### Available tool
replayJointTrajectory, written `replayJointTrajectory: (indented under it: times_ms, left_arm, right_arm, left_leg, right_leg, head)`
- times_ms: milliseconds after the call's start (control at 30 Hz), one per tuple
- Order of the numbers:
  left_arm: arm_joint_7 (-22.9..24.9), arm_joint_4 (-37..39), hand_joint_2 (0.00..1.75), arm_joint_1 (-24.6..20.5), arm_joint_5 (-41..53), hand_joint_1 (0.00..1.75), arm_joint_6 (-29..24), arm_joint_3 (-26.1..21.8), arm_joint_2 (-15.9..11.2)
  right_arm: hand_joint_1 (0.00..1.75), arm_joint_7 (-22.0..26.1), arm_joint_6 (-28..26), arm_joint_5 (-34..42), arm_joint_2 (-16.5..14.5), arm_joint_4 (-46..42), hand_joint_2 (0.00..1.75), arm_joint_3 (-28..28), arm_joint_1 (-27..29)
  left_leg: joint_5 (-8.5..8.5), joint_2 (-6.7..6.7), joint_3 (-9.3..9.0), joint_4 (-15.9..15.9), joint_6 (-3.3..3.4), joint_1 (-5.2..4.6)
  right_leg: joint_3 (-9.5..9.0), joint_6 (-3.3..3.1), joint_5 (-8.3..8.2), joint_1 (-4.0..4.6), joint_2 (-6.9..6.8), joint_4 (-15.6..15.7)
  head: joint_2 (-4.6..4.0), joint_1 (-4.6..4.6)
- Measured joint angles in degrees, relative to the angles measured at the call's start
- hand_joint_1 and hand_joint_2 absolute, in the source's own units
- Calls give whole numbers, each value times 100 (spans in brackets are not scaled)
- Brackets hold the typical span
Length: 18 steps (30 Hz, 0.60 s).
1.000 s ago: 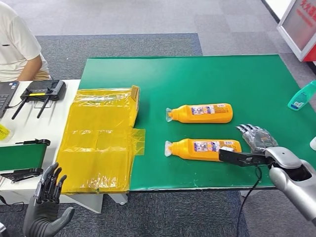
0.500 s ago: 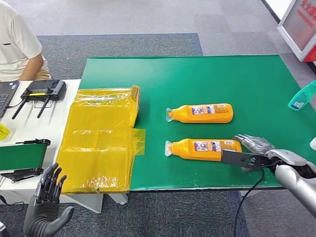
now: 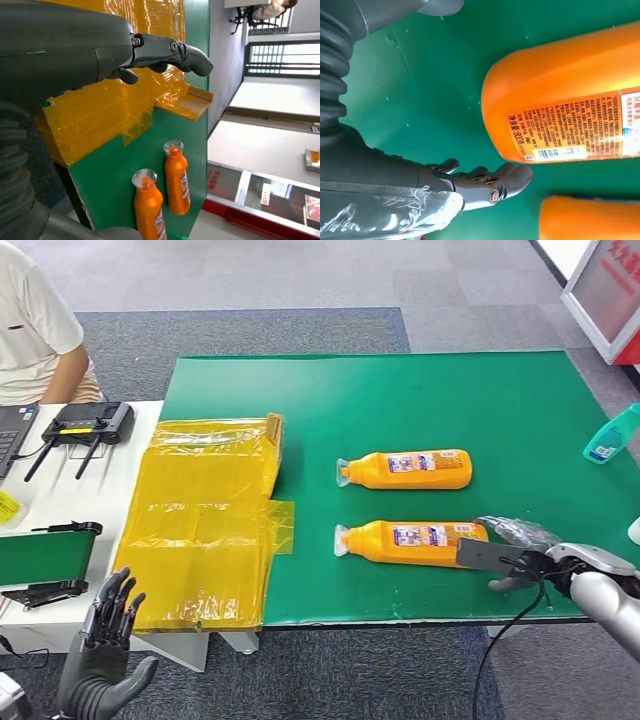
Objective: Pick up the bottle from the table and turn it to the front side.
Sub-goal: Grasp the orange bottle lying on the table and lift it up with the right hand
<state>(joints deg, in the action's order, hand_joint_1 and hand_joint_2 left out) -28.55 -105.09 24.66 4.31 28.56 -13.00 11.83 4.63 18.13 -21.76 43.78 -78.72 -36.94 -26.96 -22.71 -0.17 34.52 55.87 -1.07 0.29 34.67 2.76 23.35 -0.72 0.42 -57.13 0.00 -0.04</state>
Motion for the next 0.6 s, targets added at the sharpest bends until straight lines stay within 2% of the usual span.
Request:
replayJointTrajectory:
  times_ms: [100,300,433,600]
  left_arm:
    - [36,22,175,-8,-13,0,-59,69,-29]
    - [117,46,175,-25,-56,0,-150,222,-62]
    - [151,48,175,-29,-62,0,-190,301,-73]
    - [177,49,175,-29,-70,0,-227,355,-85]
  right_arm:
    - [0,5,-291,-310,-211,114,175,-3,8]
    - [0,-26,-852,-1150,-1011,496,175,-2,36]
    - [0,-44,-1000,-1448,-1505,682,175,27,106]
    - [0,-55,-1071,-1667,-1837,811,175,67,163]
  left_leg:
    - [0,1,-1,0,0,1]
    - [3,1,-2,0,-4,5]
    - [3,1,-1,0,-4,5]
    - [2,1,-1,0,-3,4]
  right_leg:
    - [0,0,0,1,1,0]
    - [2,-1,0,5,1,-1]
    - [2,-1,0,6,0,-1]
    - [1,0,1,4,-1,-1]
  head:
    - [0,-1]
    - [0,-2]
    - [0,-1]
    - [0,-1]
